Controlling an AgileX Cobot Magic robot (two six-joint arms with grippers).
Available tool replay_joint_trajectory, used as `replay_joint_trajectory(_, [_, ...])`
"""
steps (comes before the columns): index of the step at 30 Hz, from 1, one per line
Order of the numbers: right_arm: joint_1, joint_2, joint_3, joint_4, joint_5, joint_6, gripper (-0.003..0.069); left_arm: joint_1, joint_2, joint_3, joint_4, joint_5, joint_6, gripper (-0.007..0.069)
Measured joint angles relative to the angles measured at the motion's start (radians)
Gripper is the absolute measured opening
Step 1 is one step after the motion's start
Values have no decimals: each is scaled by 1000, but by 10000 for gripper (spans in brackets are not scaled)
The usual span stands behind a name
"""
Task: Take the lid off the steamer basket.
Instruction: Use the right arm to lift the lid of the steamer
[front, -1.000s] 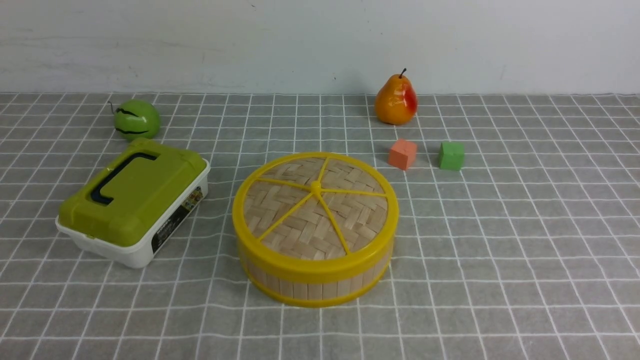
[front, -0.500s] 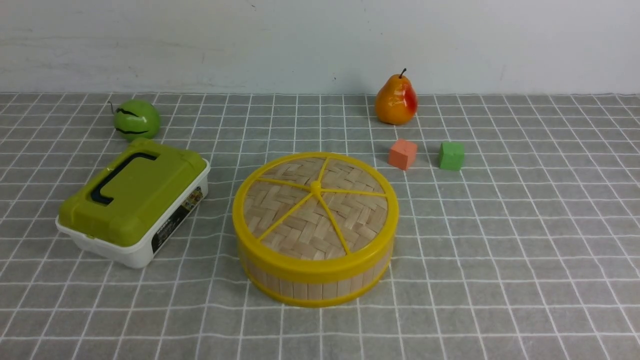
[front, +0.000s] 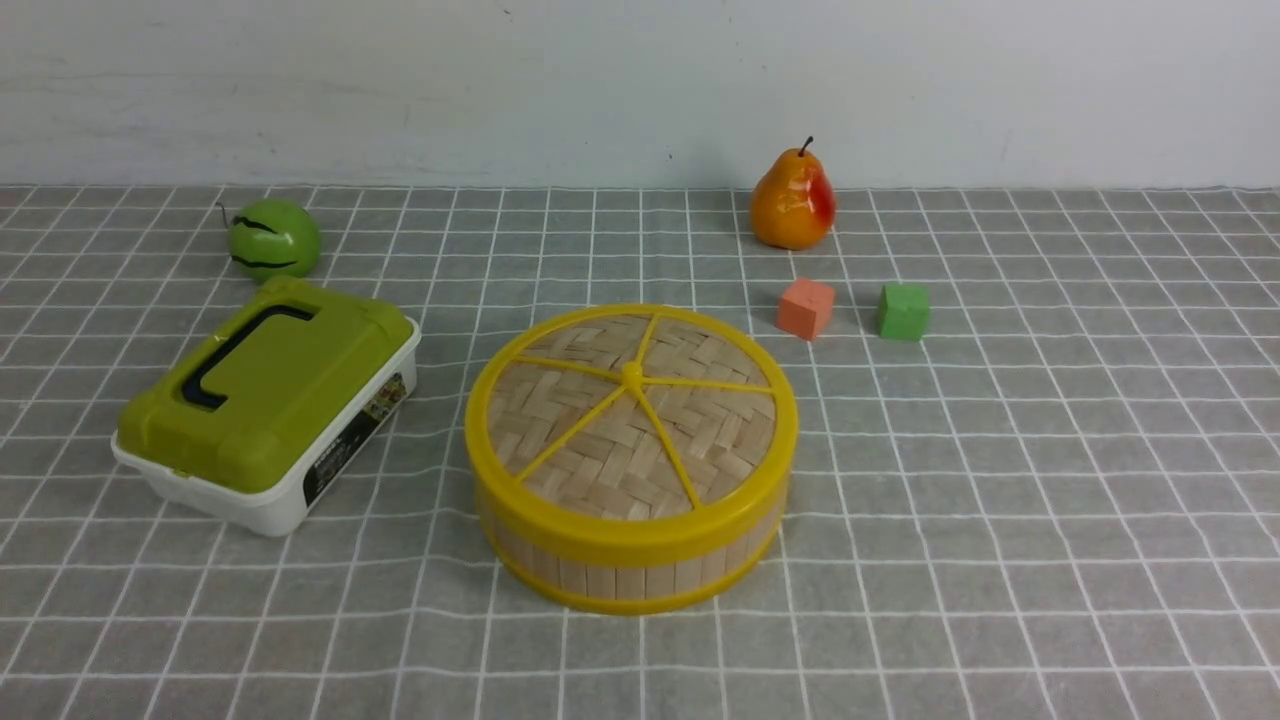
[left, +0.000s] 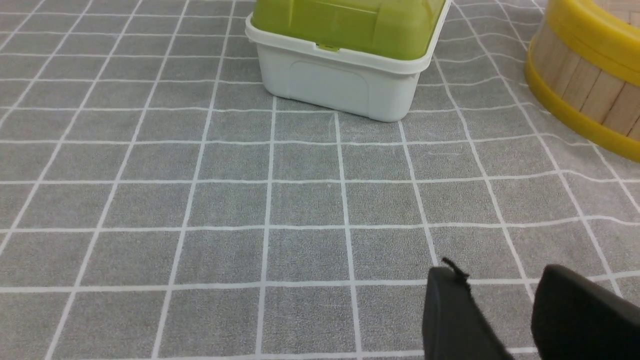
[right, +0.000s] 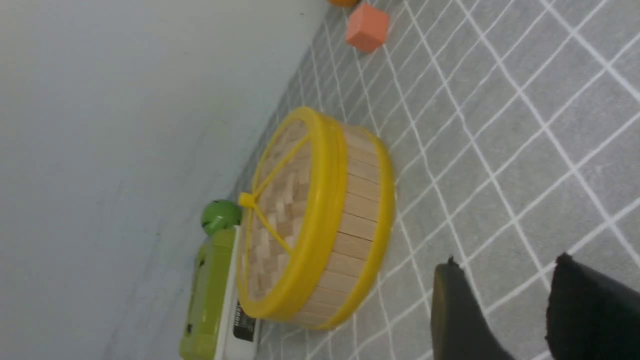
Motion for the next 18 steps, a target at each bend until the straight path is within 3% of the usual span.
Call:
replay_joint_trajectory(7, [2,0,-1,23,-33,-90,241,0,0,0,0,-2,0,239])
replay_joint_trajectory(8, [2,0,-30,19,-3,-178,229,0,0,0,0,-1,0,239])
replay_joint_trajectory(9, [2,0,-35,19,-3,-191,225,0,0,0,0,-1,0,239])
replay_joint_trajectory(11, [3,42,-147,-10,59,-365,142,0,0,0,0,-2,0,239])
replay_joint_trajectory(12, [3,49,-158,-13,65,-379,142,0,0,0,0,-2,0,239])
replay_joint_trajectory(13, [3,134,-262,-39,123,-479,56,0,0,0,0,-2,0,239])
replay_joint_trajectory(14, [3,202,-327,-56,169,-531,21,0,0,0,0,-2,0,239])
replay_joint_trajectory(15, [3,217,-327,-60,179,-542,15,0,0,0,0,-2,0,239])
replay_joint_trajectory(18, [3,524,-610,-115,416,-766,-20,0,0,0,0,-2,0,239])
